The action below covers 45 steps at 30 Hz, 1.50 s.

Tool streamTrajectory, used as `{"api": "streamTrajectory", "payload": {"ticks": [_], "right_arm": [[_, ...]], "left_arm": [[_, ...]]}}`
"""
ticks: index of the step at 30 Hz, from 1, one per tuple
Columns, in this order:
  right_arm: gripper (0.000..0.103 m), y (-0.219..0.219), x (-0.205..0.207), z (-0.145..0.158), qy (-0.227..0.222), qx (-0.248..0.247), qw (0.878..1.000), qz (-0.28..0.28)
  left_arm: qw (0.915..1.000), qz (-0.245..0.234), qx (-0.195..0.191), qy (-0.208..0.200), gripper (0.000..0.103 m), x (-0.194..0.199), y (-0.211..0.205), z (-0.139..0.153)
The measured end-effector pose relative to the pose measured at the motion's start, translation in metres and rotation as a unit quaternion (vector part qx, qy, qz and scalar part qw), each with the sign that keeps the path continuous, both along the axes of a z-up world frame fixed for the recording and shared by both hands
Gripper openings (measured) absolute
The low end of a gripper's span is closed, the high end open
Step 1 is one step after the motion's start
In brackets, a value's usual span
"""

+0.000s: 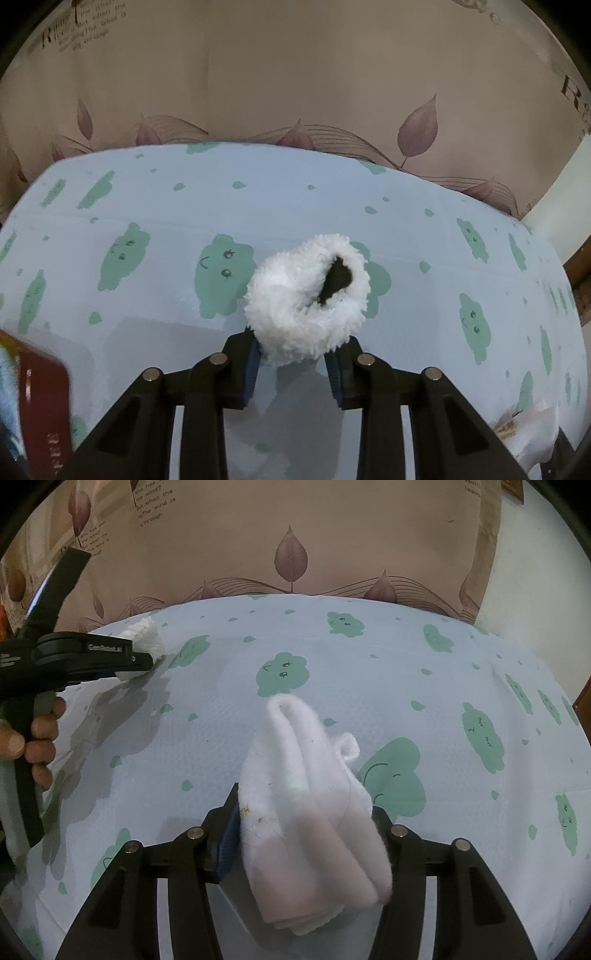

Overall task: Organize soft objects
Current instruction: 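Grasp the fluffy white puff with the left tool while the right tool holds the towel, then carry the fluffy white puff with the left tool into the tin and release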

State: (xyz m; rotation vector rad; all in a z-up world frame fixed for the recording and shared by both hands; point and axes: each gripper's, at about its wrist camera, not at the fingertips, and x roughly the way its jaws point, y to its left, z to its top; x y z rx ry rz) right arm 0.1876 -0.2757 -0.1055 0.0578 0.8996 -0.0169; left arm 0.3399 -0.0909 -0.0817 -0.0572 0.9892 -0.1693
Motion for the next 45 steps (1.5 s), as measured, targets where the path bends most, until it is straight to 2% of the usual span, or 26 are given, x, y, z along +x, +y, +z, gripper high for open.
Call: {"api": "streamTrajectory", "payload": {"ticks": [9,17,25,31,45], "right_arm": [[0.052,0.0,0.0,-0.001,0.0,0.0,1.0,0.0],[0.052,0.0,-0.001,-0.001,0.0,-0.001,1.0,0.0],[0.052,0.0,-0.001,-0.001,0.0,-0.002,1.0,0.0],[0.052,-0.001,-0.001,-0.001,0.0,-0.001,1.0,0.0],[0.052,-0.001,-0.001,-0.001,0.0,-0.001,1.0,0.0]], "left_arm": [[0.9996,0.003,0.026,-0.011,0.031,-0.031,-0.003,0.019],[0.9995,0.024,0.004,-0.019,0.031,-0.067,0.007,0.041],[0.9992,0.023,0.004,-0.033,0.031,-0.094,0.013,0.066],[0.9988,0.028,-0.011,-0.04,0.031,-0.114,0.029,0.083],[0.9972,0.033,0.007,-0.067,0.031,-0.155,0.089,0.122]]}}
